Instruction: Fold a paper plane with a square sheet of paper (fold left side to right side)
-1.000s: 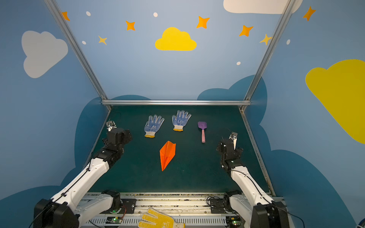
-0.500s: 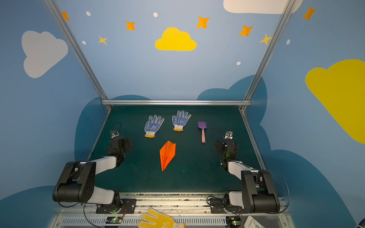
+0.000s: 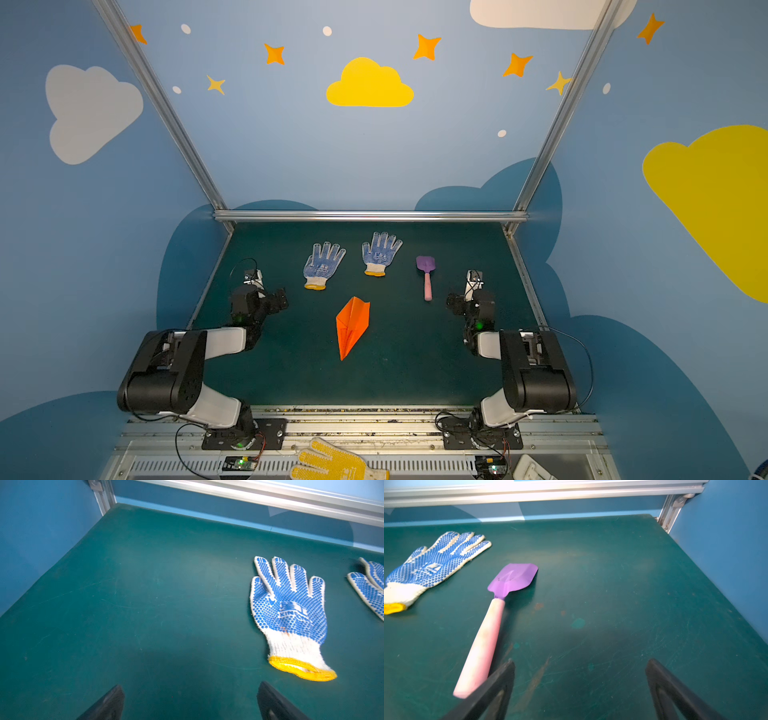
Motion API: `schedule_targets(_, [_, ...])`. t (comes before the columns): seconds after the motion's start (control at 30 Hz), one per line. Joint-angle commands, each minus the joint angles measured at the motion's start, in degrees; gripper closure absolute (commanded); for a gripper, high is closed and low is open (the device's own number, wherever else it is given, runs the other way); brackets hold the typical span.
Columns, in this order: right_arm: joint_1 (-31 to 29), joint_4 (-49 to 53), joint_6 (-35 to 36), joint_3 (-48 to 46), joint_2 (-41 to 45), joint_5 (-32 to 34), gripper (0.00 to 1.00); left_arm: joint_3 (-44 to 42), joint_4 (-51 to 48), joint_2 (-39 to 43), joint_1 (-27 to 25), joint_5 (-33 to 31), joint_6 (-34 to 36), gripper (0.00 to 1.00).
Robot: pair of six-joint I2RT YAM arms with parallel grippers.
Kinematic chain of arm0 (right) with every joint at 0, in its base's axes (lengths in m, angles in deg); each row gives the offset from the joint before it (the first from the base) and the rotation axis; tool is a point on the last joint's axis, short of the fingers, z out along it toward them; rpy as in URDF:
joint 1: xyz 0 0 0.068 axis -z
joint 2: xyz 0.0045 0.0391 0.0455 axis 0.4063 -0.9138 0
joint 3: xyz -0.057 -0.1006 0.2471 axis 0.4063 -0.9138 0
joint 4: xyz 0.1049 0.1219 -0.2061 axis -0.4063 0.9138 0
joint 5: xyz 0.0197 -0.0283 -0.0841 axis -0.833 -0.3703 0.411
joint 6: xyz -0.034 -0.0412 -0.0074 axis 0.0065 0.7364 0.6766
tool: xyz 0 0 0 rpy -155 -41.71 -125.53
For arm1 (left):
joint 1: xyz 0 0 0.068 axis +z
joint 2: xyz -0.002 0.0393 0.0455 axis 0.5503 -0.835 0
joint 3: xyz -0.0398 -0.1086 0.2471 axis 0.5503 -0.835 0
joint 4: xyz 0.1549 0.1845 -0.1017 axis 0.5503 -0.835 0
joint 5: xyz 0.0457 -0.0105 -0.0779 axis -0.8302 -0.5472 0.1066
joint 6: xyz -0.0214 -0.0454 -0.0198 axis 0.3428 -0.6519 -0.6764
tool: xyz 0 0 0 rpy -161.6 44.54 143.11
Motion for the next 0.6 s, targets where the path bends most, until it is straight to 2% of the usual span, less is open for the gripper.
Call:
schedule_targets(0.0, [0.2,1.3,0.8,0.4,1.0,-1.2,0.03,0.1,1.2,-0.3,0.2,1.3,1.0,0.0])
schedule_targets(0.57, [0.3,1.7,0.8,0.6,1.1,-1.6,0.03,-0.8,1.9,0.5,0.2,1.5,1.5,0.0])
